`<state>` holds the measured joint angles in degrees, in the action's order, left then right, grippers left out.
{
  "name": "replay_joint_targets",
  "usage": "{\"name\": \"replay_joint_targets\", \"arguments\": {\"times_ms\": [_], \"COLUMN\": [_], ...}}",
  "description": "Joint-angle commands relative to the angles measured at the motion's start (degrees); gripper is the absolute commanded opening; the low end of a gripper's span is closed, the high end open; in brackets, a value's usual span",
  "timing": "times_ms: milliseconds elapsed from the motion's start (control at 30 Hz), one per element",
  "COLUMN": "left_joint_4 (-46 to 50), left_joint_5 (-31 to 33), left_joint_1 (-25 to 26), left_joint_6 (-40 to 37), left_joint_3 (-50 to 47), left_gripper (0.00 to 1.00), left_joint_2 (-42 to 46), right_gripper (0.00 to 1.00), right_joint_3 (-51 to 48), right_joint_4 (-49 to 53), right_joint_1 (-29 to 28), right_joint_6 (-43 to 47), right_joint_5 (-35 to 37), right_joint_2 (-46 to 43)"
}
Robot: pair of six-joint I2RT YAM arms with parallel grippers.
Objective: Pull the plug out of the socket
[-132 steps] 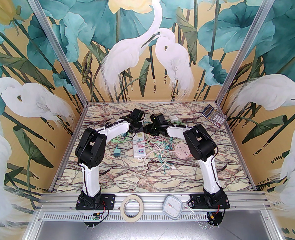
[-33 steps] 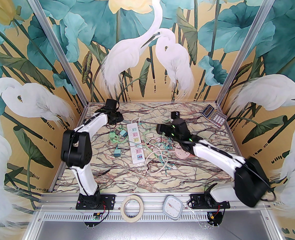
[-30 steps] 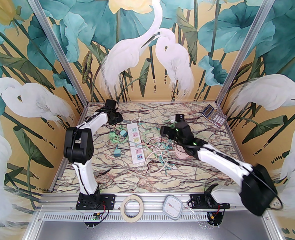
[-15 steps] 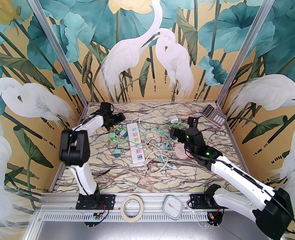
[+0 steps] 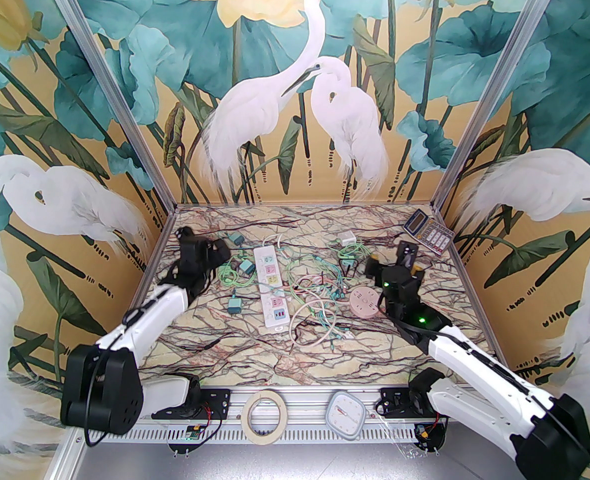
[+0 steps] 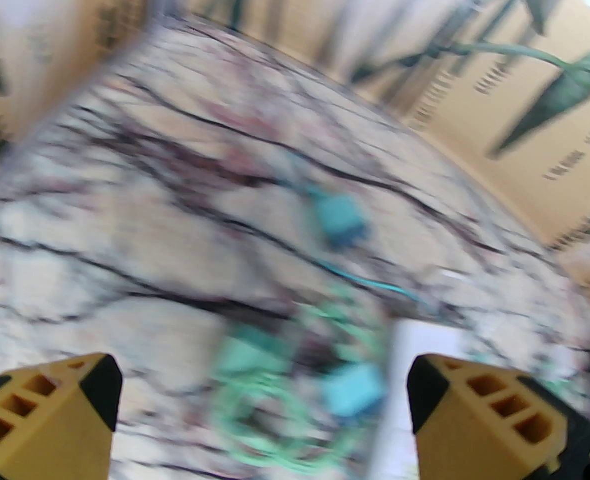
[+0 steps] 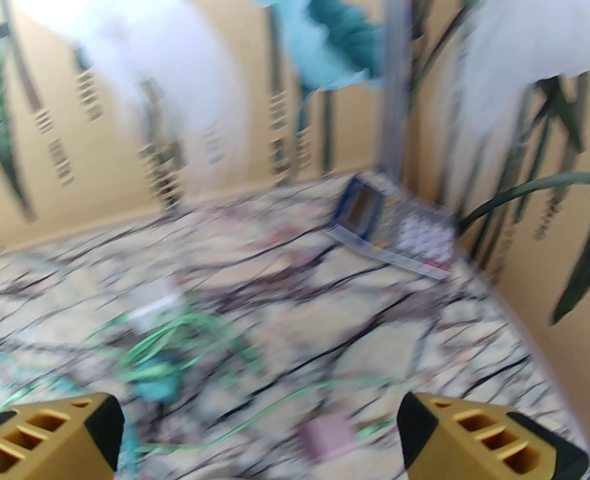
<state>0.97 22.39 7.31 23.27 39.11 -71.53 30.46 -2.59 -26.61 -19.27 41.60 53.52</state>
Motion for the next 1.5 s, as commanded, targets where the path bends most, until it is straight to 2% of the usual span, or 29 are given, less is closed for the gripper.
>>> {"name": "replay_joint_targets", "arguments": {"times_ms": [0, 67, 133, 233, 267, 400, 467, 500, 567, 600, 633, 767, 833, 867, 900, 967, 1467], "left_joint_4": [-16.9, -25.56, -29.79, -35.5, -31.71, -26.48, -26.9, -29.11, -33.3, -38.9, -43.4, -42.97, -50.09, -53.69, -62.48, -55.92, -56.79], "left_joint_5": [12.64, 12.37, 10.31, 2.27, 1.09, -2.7, -4.1, -4.26, -4.37, -5.57, -6.88, -9.61, -12.43, -13.95, -13.11, -13.3, -12.47], "left_joint_1": [0.15, 0.12, 0.04, -0.18, -0.15, -1.67, -2.63, -2.81, -3.05, -3.32, -3.91, -5.12, -6.1, -6.5, -6.44, -6.67, -6.61], "left_joint_6": [-9.2, -13.71, -14.73, -19.1, -18.72, -19.76, -20.79, -22.13, -23.7, -24.66, -24.71, -23.12, -22.66, -22.62, -23.87, -22.18, -22.65], "left_joint_3": [-7.23, -11.31, -12.56, -12.45, -10.45, -5.53, -5.31, -5.97, -7.22, -9.46, -11.07, -11.99, -15.97, -17.83, -19.76, -18.62, -18.2], "left_gripper": [1.0, 1.0, 1.0, 1.0, 1.0, 1.0, 1.0, 1.0, 1.0, 1.0, 1.0, 1.0, 1.0, 1.0, 1.0, 1.0, 1.0], "left_joint_2": [1.29, -0.39, -3.09, -9.08, -9.88, -13.54, -14.07, -14.24, -14.6, -15.4, -16.41, -15.37, -15.6, -16.91, -19.3, -16.96, -17.78], "right_gripper": [0.99, 0.99, 0.99, 0.99, 0.99, 0.99, 0.99, 0.99, 0.99, 0.99, 0.99, 0.99, 0.99, 0.99, 0.99, 0.99, 0.99], "right_joint_3": [-4.84, -7.23, -7.16, -7.68, -8.22, -9.87, -7.71, -7.05, -8.02, -7.88, -7.62, -10.95, -12.94, -13.43, -13.44, -10.83, -9.69], "right_joint_4": [-15.13, -21.35, -22.46, -27.78, -30.31, -42.84, -41.56, -41.92, -49.21, -49.32, -45.8, -50.76, -53.84, -58.42, -62.61, -52.31, -51.2], "right_joint_1": [3.95, 6.76, 9.45, 12.67, 13.42, 16.18, 16.98, 17.38, 18.29, 18.53, 19.4, 22.28, 23.83, 24.33, 23.72, 24.26, 24.91], "right_joint_6": [11.0, 13.95, 13.97, 13.37, 12.94, 16.13, 17.5, 18.71, 20.62, 19.92, 18.39, 16.48, 15.37, 15.94, 16.9, 15.56, 14.43], "right_joint_5": [1.78, 0.74, -0.5, -2.55, -2.98, -9.41, -10.81, -12.59, -15.75, -14.8, -16.77, -22.11, -26.15, -27.69, -26.62, -27.77, -26.01], "right_joint_2": [3.14, 6.71, 10.54, 16.65, 18.31, 25.21, 27.42, 28.77, 33.33, 33.76, 32.15, 31.56, 32.46, 35.57, 37.58, 34.81, 35.52]}}
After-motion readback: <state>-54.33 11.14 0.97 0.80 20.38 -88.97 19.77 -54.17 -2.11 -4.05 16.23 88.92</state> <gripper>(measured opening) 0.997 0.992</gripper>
